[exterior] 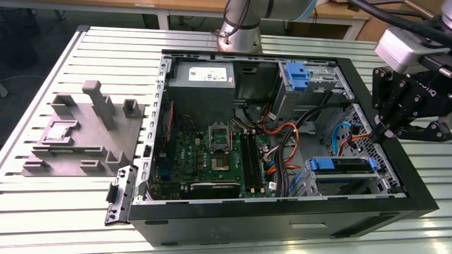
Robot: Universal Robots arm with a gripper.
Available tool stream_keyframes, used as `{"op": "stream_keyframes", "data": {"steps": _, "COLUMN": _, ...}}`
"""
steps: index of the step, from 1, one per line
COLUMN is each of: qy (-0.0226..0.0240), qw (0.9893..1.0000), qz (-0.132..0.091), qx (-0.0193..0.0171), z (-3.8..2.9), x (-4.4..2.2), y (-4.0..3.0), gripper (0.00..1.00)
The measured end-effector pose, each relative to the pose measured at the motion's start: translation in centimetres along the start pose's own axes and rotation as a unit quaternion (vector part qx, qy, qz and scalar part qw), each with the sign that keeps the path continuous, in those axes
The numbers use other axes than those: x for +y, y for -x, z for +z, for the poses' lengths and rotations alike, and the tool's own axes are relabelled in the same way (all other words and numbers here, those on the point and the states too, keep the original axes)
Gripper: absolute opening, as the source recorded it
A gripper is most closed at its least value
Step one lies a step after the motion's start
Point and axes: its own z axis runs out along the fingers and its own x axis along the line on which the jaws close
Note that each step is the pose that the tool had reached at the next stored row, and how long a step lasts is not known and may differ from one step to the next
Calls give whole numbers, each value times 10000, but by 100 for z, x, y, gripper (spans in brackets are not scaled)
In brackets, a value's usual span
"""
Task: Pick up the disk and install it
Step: 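Insert the first disk wire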
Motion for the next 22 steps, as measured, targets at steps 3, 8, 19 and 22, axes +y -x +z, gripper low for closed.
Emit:
{"op": "stream_keyframes", "data": {"steps": 3, "qy": 8, "qw": 10000, "qz": -2, "qx": 51, "z": 1, "x": -26, "y": 33, "gripper": 10}}
{"op": "stream_keyframes", "data": {"steps": 8, "qy": 17, "qw": 9999, "qz": -3, "qx": 102, "z": 4, "x": -46, "y": 64, "gripper": 10}}
{"op": "stream_keyframes", "data": {"steps": 19, "qy": 19, "qw": 9999, "qz": -4, "qx": 117, "z": 4, "x": -51, "y": 69, "gripper": 10}}
{"op": "stream_keyframes", "data": {"steps": 22, "qy": 19, "qw": 9999, "qz": -4, "qx": 117, "z": 3, "x": -51, "y": 70, "gripper": 17}}
